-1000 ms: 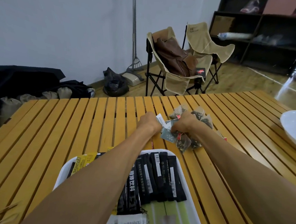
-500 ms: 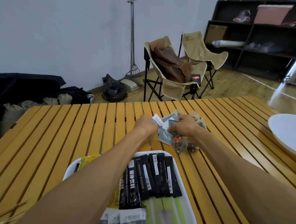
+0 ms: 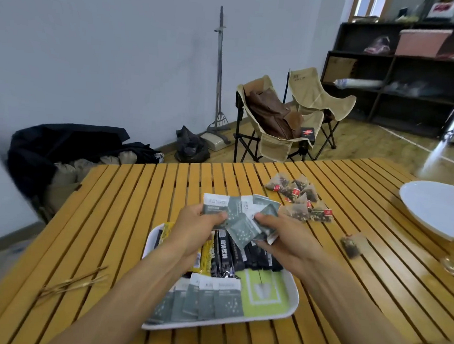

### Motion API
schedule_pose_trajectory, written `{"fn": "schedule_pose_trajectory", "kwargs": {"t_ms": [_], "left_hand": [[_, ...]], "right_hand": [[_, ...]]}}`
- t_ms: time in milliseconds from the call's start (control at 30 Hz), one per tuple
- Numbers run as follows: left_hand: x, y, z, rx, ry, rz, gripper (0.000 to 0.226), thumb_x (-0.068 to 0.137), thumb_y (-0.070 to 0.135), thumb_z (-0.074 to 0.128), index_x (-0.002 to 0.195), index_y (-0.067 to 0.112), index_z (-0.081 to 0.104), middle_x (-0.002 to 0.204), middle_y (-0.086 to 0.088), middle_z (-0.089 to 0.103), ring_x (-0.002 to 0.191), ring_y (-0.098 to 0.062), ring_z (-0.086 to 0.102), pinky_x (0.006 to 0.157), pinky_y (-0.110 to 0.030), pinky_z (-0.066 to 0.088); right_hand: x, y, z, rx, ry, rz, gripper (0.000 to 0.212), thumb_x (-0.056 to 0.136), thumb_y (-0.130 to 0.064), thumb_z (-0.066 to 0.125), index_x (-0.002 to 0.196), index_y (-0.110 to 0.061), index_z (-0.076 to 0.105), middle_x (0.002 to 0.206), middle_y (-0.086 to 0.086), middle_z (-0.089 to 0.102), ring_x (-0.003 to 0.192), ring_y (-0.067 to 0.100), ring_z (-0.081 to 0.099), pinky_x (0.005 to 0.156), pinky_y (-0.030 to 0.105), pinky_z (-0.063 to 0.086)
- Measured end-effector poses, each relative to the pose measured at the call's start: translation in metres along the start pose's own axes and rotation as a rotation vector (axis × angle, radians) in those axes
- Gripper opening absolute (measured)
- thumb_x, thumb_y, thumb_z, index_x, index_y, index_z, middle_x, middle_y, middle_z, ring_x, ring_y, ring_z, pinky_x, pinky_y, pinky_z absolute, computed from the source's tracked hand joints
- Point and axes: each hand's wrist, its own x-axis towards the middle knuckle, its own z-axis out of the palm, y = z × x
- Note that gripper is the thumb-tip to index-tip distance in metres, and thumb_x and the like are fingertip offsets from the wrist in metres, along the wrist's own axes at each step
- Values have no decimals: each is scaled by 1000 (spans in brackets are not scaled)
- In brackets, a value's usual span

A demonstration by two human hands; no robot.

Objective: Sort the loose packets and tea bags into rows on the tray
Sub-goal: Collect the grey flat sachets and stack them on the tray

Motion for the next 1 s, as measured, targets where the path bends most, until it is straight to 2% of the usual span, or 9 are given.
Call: {"fn": "schedule_pose_trajectory", "kwargs": {"t_ms": [133, 333, 467, 567, 667, 767, 867, 933, 1000], "left_hand": [[-24, -11, -9, 54, -31, 6, 10, 92, 17, 68, 96, 25, 72, 86, 18, 76, 76, 5, 69, 63, -19, 41], [-31, -26, -25, 221, -131, -8, 12, 94, 17, 66, 102, 21, 74, 95, 11, 78, 86, -2, 71, 68, -15, 48], [-34, -35, -33, 348, -230, -45, 22, 101, 28, 52, 102, 12, 67, 98, 7, 71, 89, -14, 65, 79, -25, 45], [-30, -42, -42, 399, -192, -38, 32, 102, 28, 46, 106, 1, 61, 91, -2, 51, 83, -14, 46, 73, -31, 36], [-33, -49, -65, 443, -92, 51, 21, 98, 13, 53, 111, 23, 66, 93, 9, 70, 70, -6, 65, 59, -17, 49], [-40, -59, -90, 519, -155, 34, 51, 90, 7, 65, 125, 43, 51, 106, 2, 70, 82, -14, 73, 65, -34, 62], [-41, -67, -98, 681, -165, 95, 38, 88, 18, 68, 109, 48, 56, 88, -3, 69, 61, -25, 65, 57, -36, 55], [-42, -68, -97, 728, -146, 133, 25, 88, 23, 69, 99, 44, 62, 62, 7, 60, 47, -12, 52, 47, -23, 43], [-45, -67, -93, 741, -147, 148, 19, 87, 24, 72, 94, 41, 64, 55, 8, 54, 44, -3, 51, 41, -13, 37]], "right_hand": [[-15, 18, 5, -15, 0, -24, 24, 91, 0, 65, 115, -3, 65, 104, 15, 78, 93, 26, 77, 73, 35, 62], [-15, 30, 7, -93, 47, -8, 26, 91, 2, 65, 116, -2, 65, 112, 22, 74, 90, 27, 75, 79, 42, 62], [-9, 43, 10, -102, 86, 43, 24, 93, 4, 62, 116, -1, 64, 112, 21, 74, 92, 29, 75, 82, 47, 62], [-3, 45, 11, -129, 105, 48, 20, 93, 4, 62, 112, -1, 65, 113, 22, 73, 95, 30, 73, 86, 48, 61], [3, 40, 9, -126, 121, 46, 22, 94, 5, 60, 114, -3, 63, 109, 20, 71, 88, 25, 72, 81, 42, 62], [5, 35, 2, -117, 141, 57, 29, 95, 5, 59, 123, 0, 60, 115, 22, 70, 91, 26, 72, 79, 39, 62], [4, 33, -4, -114, 164, 63, 24, 95, 4, 58, 119, 2, 61, 118, 26, 70, 90, 26, 73, 79, 39, 63], [3, 33, -5, -124, 169, 57, 21, 95, 4, 59, 115, 1, 62, 116, 25, 71, 84, 24, 74, 78, 38, 63], [1, 35, -5, -136, 168, 55, 24, 94, 4, 59, 119, 2, 62, 117, 26, 70, 85, 25, 74, 82, 41, 63]]}}
